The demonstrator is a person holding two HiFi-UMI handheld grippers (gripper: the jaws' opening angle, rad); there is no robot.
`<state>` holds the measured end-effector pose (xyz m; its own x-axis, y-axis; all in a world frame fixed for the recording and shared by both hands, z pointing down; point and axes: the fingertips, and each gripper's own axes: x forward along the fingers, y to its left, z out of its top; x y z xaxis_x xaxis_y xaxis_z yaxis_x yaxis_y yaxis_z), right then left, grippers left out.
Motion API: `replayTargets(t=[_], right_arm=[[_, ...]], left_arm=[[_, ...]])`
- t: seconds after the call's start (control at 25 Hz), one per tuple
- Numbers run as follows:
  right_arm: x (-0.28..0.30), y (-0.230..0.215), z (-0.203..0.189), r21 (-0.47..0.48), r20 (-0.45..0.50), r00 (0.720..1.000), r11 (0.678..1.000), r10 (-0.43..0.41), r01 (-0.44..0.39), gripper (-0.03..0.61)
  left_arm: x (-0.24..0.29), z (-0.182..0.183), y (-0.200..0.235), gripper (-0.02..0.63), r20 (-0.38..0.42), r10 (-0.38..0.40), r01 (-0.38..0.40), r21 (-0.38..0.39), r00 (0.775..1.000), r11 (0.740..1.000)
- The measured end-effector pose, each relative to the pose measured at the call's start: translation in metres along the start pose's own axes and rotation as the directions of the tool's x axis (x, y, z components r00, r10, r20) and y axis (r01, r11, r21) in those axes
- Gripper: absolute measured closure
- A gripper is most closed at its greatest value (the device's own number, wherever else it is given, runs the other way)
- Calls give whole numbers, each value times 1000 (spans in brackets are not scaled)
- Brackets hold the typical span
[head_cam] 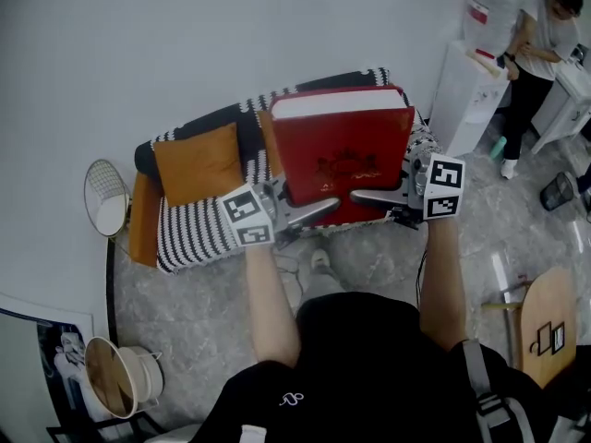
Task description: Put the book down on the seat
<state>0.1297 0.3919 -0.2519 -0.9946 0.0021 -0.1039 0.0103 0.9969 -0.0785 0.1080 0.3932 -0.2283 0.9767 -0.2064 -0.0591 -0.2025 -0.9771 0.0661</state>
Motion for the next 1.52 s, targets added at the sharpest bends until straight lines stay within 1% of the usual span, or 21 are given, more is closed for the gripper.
replayTargets(t=[0.36, 0.44, 0.6, 0.92, 1.08, 1.16, 1.28, 1.36, 1.52], right_arm=[[3, -42, -9, 49, -12, 1000, 999, -8, 8, 336], [8, -52, -15, 72, -15, 1000, 997, -4, 6, 336], [25, -86, -26, 127, -29, 1000, 992, 2, 2, 336], [43, -119, -50, 200, -35, 999, 980, 0, 7, 336], [42, -124, -61, 223, -41, 999, 975, -2, 11, 336], [54, -136, -68, 238, -57, 998, 971, 1, 12, 336], [85, -164, -74, 256, -89, 996, 967, 17, 6, 336], [100, -179, -74, 261, -103, 994, 965, 28, 0, 336], [134, -210, -67, 267, -102, 994, 964, 38, -10, 336]], left_arm=[[4, -11, 41, 391, 6, -3, 4, -52, 1000, 999], [-1, -16, 51, 391, 4, 4, -4, -74, 1000, 997], [-13, -24, 86, 391, 2, 22, -21, -127, 1000, 992], [-28, -46, 121, 391, -8, 34, -35, -202, 999, 979], [-28, -57, 125, 391, -12, 39, -41, -227, 999, 973], [-38, -61, 138, 391, -1, 46, -45, -244, 999, 969], [-63, -64, 171, 391, 29, 66, -56, -267, 997, 962], [-74, -61, 189, 391, 42, 80, -66, -273, 996, 960], [-100, -49, 226, 391, 40, 98, -83, -272, 994, 959]])
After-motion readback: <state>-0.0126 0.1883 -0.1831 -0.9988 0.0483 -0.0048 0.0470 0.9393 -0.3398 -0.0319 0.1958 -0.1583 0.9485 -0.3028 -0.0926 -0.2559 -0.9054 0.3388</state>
